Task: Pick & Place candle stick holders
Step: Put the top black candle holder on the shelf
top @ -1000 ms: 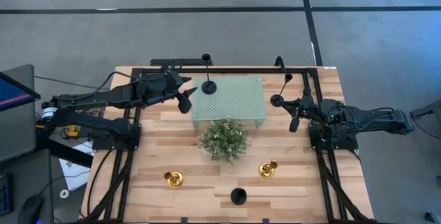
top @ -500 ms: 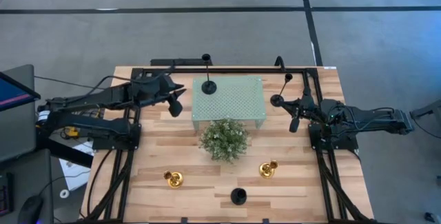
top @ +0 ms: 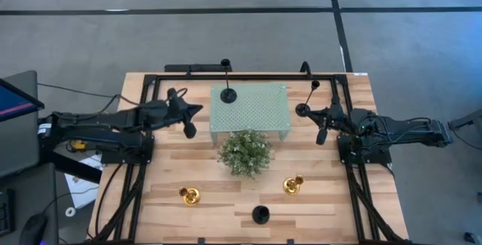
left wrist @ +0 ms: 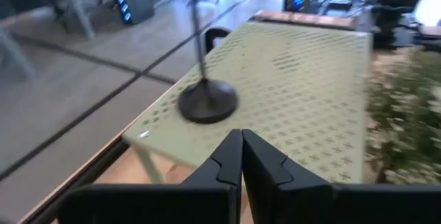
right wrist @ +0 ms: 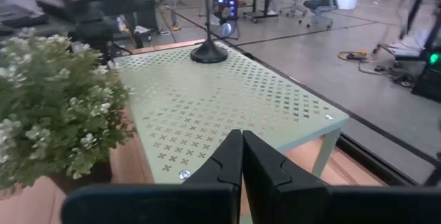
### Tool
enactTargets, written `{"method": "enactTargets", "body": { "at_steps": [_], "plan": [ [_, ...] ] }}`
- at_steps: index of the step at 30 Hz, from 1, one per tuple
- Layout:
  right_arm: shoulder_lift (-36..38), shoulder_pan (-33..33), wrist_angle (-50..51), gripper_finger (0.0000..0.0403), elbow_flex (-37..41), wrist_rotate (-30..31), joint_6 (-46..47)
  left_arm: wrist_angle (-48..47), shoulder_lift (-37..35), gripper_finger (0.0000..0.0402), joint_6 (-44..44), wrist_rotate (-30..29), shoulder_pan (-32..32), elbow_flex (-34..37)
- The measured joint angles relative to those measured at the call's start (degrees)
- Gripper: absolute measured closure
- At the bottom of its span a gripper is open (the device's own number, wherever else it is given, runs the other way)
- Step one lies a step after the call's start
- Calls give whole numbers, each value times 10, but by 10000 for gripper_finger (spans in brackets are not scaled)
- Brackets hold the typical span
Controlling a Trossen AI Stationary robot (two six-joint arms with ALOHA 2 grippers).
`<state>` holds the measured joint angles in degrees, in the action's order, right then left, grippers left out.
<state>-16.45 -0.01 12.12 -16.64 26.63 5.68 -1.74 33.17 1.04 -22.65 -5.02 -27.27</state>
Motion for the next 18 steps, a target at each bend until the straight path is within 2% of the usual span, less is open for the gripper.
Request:
{"method": "enactTargets", "body": {
  "at_steps": [6,9,12,18],
  "plan": [
    [0,0,68,403,0,93,67,23,-29,396,31,0,54,18],
    [0,0,104,403,0,96,98,28,-33,395,43,0,80,18],
    [0,0,131,403,0,96,90,29,-32,390,47,1,101,18],
    [0,-1,127,402,0,94,78,31,-31,388,47,1,112,18]
  ]
}}
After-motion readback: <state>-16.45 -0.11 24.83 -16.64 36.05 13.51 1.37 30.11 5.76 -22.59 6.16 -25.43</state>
